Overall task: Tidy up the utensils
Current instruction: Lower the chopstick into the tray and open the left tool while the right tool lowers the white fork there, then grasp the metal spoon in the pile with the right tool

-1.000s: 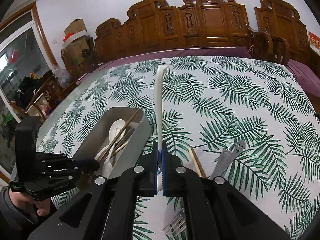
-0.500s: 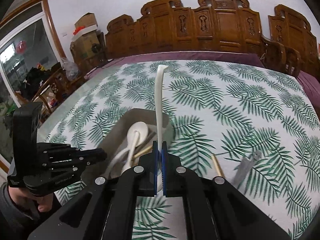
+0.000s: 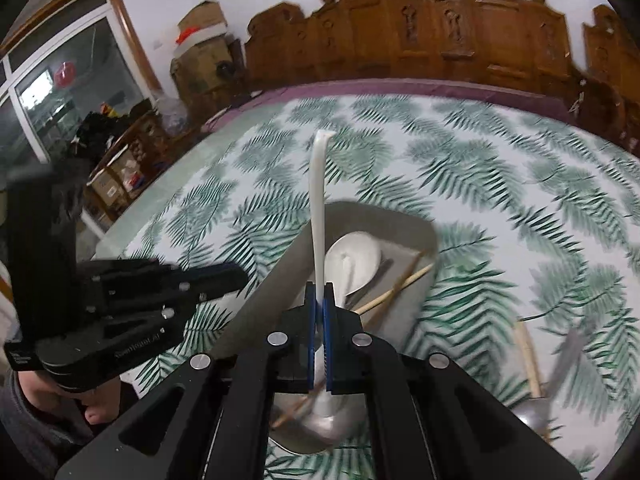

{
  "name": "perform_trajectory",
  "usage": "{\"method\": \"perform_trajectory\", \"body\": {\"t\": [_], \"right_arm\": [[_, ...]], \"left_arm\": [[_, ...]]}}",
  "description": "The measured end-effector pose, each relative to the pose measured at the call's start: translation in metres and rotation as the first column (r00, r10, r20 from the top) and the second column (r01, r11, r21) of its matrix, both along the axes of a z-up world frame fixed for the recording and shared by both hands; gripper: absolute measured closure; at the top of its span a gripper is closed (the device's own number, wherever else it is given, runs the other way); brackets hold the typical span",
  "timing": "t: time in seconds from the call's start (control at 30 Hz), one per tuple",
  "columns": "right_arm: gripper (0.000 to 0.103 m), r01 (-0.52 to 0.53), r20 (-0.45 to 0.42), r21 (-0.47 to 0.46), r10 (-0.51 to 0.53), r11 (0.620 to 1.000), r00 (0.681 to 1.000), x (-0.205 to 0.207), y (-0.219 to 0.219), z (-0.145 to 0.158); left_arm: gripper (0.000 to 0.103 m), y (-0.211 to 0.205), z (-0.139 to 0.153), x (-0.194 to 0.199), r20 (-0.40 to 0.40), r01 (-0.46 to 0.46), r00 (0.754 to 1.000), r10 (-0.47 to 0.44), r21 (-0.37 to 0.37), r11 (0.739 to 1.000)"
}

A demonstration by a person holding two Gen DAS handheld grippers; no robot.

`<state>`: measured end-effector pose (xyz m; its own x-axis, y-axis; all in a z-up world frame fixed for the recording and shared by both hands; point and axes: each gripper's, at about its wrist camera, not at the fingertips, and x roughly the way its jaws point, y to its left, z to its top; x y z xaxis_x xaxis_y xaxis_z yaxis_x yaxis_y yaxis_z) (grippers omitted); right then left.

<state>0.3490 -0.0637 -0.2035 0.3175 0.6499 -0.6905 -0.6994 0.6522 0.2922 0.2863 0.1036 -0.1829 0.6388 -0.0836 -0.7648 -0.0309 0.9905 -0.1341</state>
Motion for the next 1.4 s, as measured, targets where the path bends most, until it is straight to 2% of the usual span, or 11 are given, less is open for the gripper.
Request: {"method": "perform_trajectory", "body": {"t": [0.2, 0.33, 0.4, 0.43, 0.47, 0.73, 0.77, 0.83, 1.03, 1.2, 1.4], "right_arm": [[0.098, -0.024, -0.093, -0.006, 0.023, 1.0, 0.995, 0.008, 0.021, -0.026], [0.094, -0.002, -0.102, -0.022, 0.0, 1.0, 0.995, 0.014, 0.023, -0.033], [0.081, 0.011, -0.1, -0.009, -0.012, 1.0, 0.995, 0.018, 0.02, -0.033], [0.07, 0.017, -0.095, -0.002, -0.018, 1.0, 0.995, 0.019, 0.018, -0.031], [0.068, 0.025, -0.087, 0.009, -0.024, 1.0, 0.996, 0.02, 0.014, -0.029], [0.068, 0.08, 0.03, 0.016, -0.081, 0.997, 0.996, 0.022, -0.028, 0.001], [0.068, 0.095, 0.051, 0.007, -0.095, 0.995, 0.994, 0.022, -0.037, 0.007], [0.068, 0.123, 0.078, -0.004, -0.123, 0.992, 0.989, 0.022, -0.056, 0.014], [0.07, 0.239, 0.148, -0.04, -0.231, 0.97, 0.962, 0.021, -0.127, 0.027], [0.07, 0.309, 0.135, -0.084, -0.297, 0.947, 0.945, 0.022, -0.169, 0.009], [0.07, 0.332, 0.08, -0.122, -0.324, 0.935, 0.942, 0.022, -0.177, -0.027]], "left_arm": [[0.099, 0.004, 0.002, 0.001, 0.005, -0.017, 1.0, 0.017, -0.008, 1.0], [0.099, 0.003, 0.001, 0.001, 0.002, -0.017, 1.0, 0.017, -0.006, 1.0], [0.099, 0.003, 0.001, 0.001, 0.001, -0.017, 1.0, 0.017, -0.007, 1.0], [0.099, 0.002, 0.001, 0.001, 0.001, -0.017, 1.0, 0.017, -0.006, 1.0], [0.099, 0.001, 0.0, 0.001, 0.001, -0.016, 1.0, 0.016, -0.005, 1.0], [0.098, -0.01, 0.003, 0.003, 0.021, 0.01, 1.0, -0.01, -0.022, 1.0], [0.096, -0.013, 0.004, 0.003, 0.024, 0.015, 1.0, -0.015, -0.023, 1.0], [0.082, -0.021, 0.005, 0.003, 0.033, 0.032, 0.999, -0.031, -0.022, 0.999], [0.07, -0.051, 0.008, 0.006, 0.049, 0.097, 0.994, -0.095, -0.032, 0.995], [0.063, -0.075, 0.006, 0.007, 0.054, 0.146, 0.988, -0.144, -0.026, 0.989], [0.061, -0.09, 0.001, 0.008, 0.041, 0.166, 0.985, -0.165, -0.022, 0.986]]}}
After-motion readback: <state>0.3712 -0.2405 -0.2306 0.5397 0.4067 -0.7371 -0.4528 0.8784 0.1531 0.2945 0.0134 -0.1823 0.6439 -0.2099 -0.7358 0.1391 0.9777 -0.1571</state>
